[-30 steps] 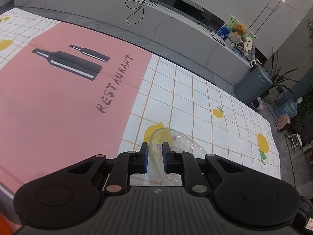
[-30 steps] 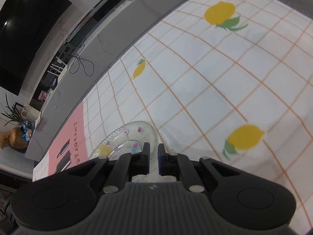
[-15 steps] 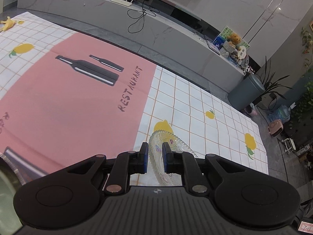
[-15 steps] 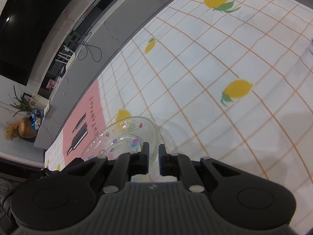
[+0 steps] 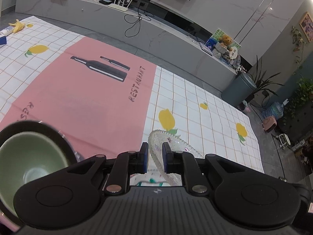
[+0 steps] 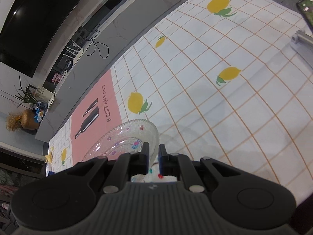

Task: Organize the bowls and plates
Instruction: 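Lift the clear dotted glass plate with the left gripper toward the bowl stack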

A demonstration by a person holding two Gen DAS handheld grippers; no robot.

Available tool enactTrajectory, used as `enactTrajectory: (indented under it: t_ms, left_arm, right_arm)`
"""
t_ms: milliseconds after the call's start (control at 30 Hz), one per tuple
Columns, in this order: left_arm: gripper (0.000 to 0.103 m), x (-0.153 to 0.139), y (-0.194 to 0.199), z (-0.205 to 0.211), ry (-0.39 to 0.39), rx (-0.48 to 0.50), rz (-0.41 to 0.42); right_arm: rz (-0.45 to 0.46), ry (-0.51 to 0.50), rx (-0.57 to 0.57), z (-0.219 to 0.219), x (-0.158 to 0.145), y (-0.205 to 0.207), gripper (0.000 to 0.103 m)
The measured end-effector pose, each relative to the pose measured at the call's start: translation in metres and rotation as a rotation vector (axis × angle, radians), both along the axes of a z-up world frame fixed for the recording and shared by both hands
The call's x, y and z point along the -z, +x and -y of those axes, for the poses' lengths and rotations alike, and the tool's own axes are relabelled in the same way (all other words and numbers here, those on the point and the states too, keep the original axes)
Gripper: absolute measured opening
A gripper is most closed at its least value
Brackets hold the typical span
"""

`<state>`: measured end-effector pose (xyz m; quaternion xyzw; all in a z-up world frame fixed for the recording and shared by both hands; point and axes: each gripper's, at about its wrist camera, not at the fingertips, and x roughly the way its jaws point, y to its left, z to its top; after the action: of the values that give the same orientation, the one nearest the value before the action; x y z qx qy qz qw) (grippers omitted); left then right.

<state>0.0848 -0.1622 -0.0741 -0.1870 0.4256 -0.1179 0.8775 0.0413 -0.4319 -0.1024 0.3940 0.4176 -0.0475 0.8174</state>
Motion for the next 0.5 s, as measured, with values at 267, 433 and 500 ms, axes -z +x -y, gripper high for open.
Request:
enactTrajectory:
  t_ms: [267, 433, 500]
  left_arm:
    - [0.016, 0.009, -0.031, -0.004, 0.028, 0.037, -0.013]
    - [0.016, 0.018, -0.039, -0.002, 0.046, 0.049, -0.035]
    - [0.016, 0.021, -0.042, -0.002, 0.057, 0.052, -0.038]
  right_arm:
    - [-0.049, -0.06, -0.023, -0.009, 0.001, -0.017, 0.007]
    - [-0.064, -0.147, -0.062, -0.017, -0.001, -0.021, 0.007]
    - [-0.08, -0.171, -0.077, -0.019, 0.0, -0.022, 0.007]
